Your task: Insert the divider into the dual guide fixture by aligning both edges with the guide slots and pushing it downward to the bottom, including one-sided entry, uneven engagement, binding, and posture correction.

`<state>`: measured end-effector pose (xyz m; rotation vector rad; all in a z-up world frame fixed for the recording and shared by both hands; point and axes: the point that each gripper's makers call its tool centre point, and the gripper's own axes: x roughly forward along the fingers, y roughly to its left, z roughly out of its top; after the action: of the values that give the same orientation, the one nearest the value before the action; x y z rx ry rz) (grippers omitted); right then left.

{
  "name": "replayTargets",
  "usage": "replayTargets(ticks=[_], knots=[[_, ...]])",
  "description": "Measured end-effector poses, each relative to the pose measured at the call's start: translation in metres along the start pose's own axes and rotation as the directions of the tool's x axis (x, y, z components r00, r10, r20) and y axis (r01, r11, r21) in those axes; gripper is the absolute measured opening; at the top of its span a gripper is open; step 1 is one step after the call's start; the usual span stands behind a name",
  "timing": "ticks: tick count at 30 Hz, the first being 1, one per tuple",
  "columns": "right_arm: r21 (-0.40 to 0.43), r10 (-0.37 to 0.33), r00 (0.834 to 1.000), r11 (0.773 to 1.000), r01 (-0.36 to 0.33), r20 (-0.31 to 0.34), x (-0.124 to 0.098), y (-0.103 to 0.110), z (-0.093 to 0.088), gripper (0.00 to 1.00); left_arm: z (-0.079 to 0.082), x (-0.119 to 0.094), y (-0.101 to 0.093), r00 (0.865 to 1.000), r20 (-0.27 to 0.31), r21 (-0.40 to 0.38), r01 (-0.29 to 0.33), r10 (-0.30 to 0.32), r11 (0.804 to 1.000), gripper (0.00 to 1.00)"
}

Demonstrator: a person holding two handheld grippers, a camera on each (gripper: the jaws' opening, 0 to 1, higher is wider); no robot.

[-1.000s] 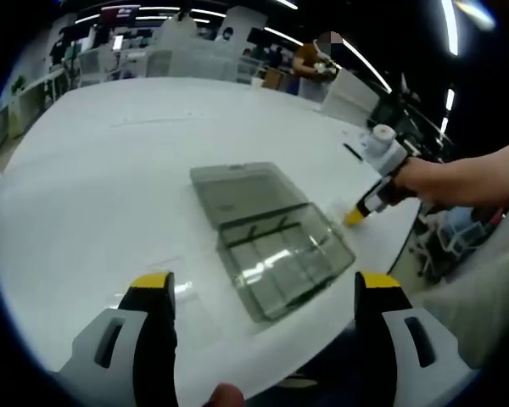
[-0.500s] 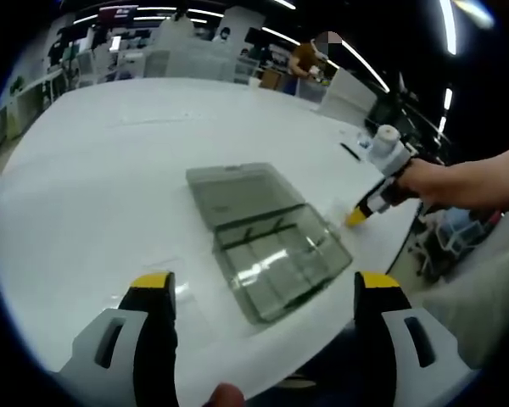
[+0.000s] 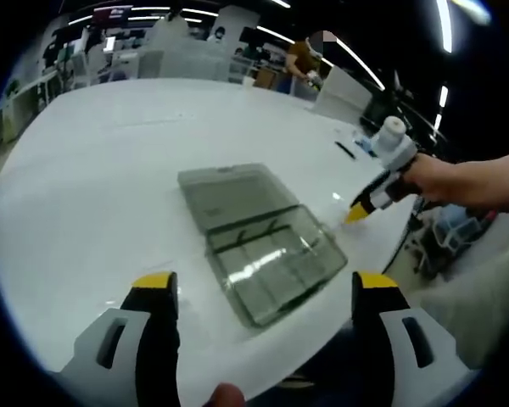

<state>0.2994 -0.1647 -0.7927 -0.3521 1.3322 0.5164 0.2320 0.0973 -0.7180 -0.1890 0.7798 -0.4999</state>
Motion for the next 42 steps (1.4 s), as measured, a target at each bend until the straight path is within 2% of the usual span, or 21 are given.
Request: replayTargets(ticks=[12,19,31,37,42], knots=[[-0.067,0.04,0.997,0.997,-0.036,0.065,-0.019,0.021,0.013,0.27,0.004,0.008,-0.008,0.999,0.003,-0.007,0.036,-0.036,0.999,0.76],[-0.115,0.066,0.992,0.992,-0.053,0.106,-0.032,0.037,0.023,0.27,0.012,0.017,-0.017,0.998,0.008,-0.005,0.066,-0.066,0.998,0.72],[-0.201,0.118,0.979,0.976,-0.084,0.164,-0.054,0.072,0.039,0.27,0.033,0.028,-0.037,0.99,0.054,0.014,0.129,-0.129,0.992,0.59],[-0.227,0.144,0.973,0.969,-0.101,0.181,-0.061,0.087,0.043,0.27,0.036,0.029,-0.045,0.988,0.06,0.028,0.144,-0.145,0.989,0.56],[-0.247,0.166,0.967,0.962,-0.116,0.192,-0.065,0.098,0.046,0.27,0.044,0.029,-0.051,0.981,0.113,0.027,0.158,-0.16,0.987,0.53]])
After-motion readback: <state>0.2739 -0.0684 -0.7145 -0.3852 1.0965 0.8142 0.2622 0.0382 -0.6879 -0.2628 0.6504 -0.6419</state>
